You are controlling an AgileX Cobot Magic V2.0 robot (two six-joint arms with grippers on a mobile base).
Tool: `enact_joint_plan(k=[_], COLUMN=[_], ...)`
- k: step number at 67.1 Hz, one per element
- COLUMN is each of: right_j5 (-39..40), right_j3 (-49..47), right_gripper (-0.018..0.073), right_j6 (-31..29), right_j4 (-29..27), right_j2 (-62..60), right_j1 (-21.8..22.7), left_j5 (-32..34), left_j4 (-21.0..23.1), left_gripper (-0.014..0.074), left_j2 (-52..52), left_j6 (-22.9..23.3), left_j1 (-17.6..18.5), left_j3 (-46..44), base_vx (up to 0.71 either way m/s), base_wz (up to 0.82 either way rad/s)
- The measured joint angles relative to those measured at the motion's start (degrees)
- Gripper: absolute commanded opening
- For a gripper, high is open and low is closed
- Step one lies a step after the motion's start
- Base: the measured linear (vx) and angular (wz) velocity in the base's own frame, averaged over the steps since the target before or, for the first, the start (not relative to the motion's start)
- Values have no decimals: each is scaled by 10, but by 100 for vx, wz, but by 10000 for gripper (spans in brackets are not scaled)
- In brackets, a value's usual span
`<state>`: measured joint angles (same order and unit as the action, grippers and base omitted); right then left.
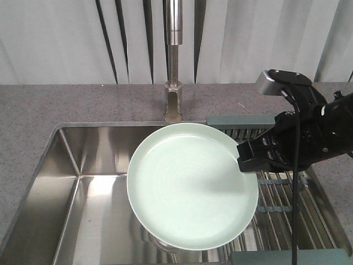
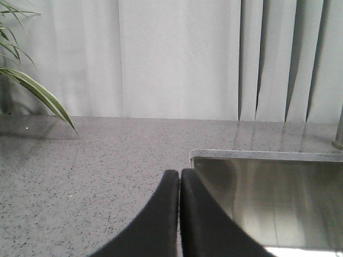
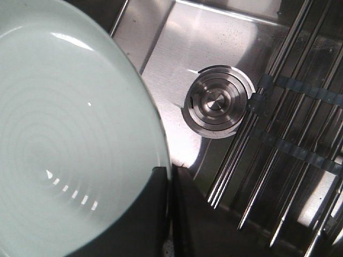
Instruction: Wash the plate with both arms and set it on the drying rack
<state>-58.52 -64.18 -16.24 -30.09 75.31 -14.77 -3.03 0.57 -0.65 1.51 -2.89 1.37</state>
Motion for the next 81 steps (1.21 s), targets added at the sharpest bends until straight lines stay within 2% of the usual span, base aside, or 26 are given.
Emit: enact_joint_plan(k=[81], right_j5=[0], right_j3=[0], right_gripper=[-1], right_j6=[0], right_j4=[0], right_j2=[0], right_j1=[0], left_j5=[0], left_j4=[0], left_gripper=[-6], left_j2=[0], left_j6=[0], left_j1=[0], left_j3=[0], base_vx=[0], base_wz=[-1])
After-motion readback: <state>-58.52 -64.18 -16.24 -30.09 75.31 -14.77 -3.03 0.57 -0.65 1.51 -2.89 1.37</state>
